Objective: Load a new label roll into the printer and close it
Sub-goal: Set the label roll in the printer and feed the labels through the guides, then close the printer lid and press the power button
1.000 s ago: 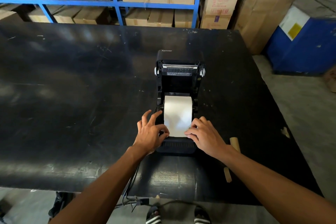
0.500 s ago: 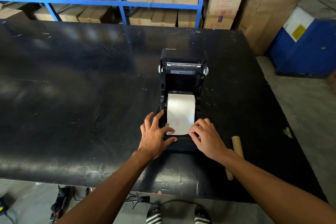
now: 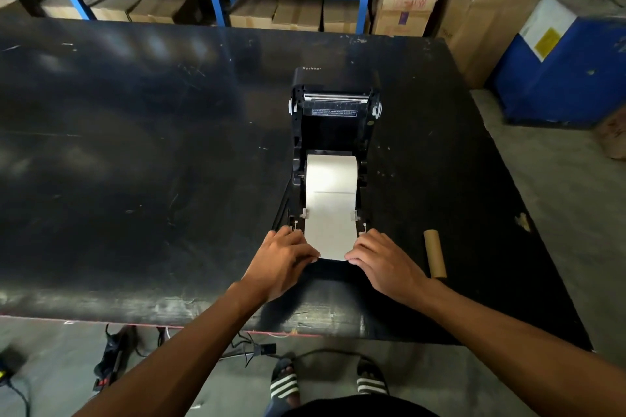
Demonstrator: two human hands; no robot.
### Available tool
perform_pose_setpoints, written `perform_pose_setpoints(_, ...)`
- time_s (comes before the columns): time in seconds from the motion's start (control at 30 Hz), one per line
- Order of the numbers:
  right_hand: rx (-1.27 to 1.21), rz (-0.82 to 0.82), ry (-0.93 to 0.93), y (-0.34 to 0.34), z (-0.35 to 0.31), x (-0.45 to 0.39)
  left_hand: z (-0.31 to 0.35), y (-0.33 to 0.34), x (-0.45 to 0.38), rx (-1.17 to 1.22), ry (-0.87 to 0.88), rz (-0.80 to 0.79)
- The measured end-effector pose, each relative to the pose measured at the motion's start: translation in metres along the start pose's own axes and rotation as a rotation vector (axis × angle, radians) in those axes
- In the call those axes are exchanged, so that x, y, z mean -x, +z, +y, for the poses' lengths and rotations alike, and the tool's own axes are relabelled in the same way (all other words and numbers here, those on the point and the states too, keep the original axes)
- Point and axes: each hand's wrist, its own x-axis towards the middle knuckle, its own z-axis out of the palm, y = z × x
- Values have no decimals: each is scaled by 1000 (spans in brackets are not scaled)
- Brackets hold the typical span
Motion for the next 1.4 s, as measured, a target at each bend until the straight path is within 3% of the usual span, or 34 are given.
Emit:
perform_pose_setpoints(0.27,47,-125,-86,12,-8,15,1,8,22,-10,48,-169)
perform_pose_setpoints(0.53,11,-156,-67,19,-9,22,0,15,25,-49,5,-228)
perform_pose_setpoints(0.63,-19,-158,-57,19,-9,22,1,16,26,16,-39,-124)
perform_pose_setpoints(0.7,-42,-161,-45,18,-8,20,2,16,23,145,-180,78)
perform_pose_setpoints(0.77,-45,-165,-42,15,-7,19,5,13,11,336,-436,210)
perform_pose_setpoints(0.83,-16,-187,-69,12,-6,18,5,11,-6,489,-652,175)
perform_pose_setpoints(0.97,24,-221,-101,-2,-6,9,7,10,-34,747,-877,112)
perform_pose_setpoints(1.07,-99,-95,9,-28,6,-18,6,12,-40,799,-948,128)
perform_pose_setpoints(1.13,-207,186,109,-51,21,-50,4,13,-39,771,-946,109)
perform_pose_setpoints(1.2,-298,472,311,-77,37,-92,3,13,-37,737,-930,94)
perform_pose_setpoints(1.27,-441,632,611,-101,54,-137,3,13,-37,722,-914,84)
perform_pose_setpoints(1.33,-659,567,885,-118,69,-175,4,12,-36,711,-901,79)
perform_pose_setpoints(1.4,-875,396,1048,-131,77,-201,5,13,-34,694,-885,76)
